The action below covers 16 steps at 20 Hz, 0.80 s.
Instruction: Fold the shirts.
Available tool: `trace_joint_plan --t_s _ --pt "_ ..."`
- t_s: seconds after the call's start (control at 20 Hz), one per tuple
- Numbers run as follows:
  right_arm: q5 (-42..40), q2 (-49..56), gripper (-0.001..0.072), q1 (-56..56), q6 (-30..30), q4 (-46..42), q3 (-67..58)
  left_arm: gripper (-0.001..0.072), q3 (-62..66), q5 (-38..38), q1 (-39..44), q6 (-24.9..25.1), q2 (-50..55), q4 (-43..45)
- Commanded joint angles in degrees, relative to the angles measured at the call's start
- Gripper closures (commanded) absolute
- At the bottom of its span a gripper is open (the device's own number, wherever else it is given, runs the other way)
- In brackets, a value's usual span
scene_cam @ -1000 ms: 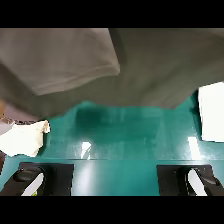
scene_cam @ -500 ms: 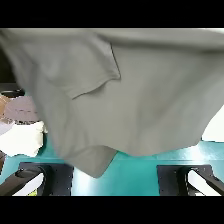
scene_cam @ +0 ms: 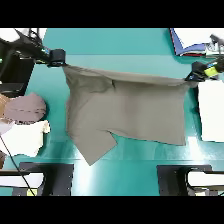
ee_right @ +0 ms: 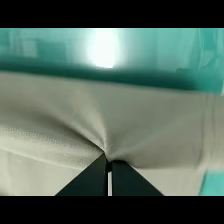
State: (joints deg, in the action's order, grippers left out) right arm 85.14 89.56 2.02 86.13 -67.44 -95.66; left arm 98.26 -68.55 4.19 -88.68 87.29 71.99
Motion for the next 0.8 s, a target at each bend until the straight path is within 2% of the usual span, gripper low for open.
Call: trace_joint_plan --t_s 0.0,0.2,0.4,0.75 --pt "-4.6 9.1 0.0699 0.9 -1.4 4.2 -4.6 0.0682 -0.6 10.7 0.0 0.6 6.1 -0.4" --pt "-1.9 12.3 0.0699 0.9 -4.6 4.3 -12.1 0.0682 -0.6 7.9 -0.1 0.8 6.7 -0.3" --pt "1.3 9.0 0.0699 0.9 -5.2 1.2 -4.9 0.0682 -3.4 -2.9 0.0 2.3 6.7 0.0" --pt "-3.1 4.2 0.0698 0.4 -5.2 1.6 11.8 0.068 -16.0 0.5 0.0 1.7 6.8 -0.5"
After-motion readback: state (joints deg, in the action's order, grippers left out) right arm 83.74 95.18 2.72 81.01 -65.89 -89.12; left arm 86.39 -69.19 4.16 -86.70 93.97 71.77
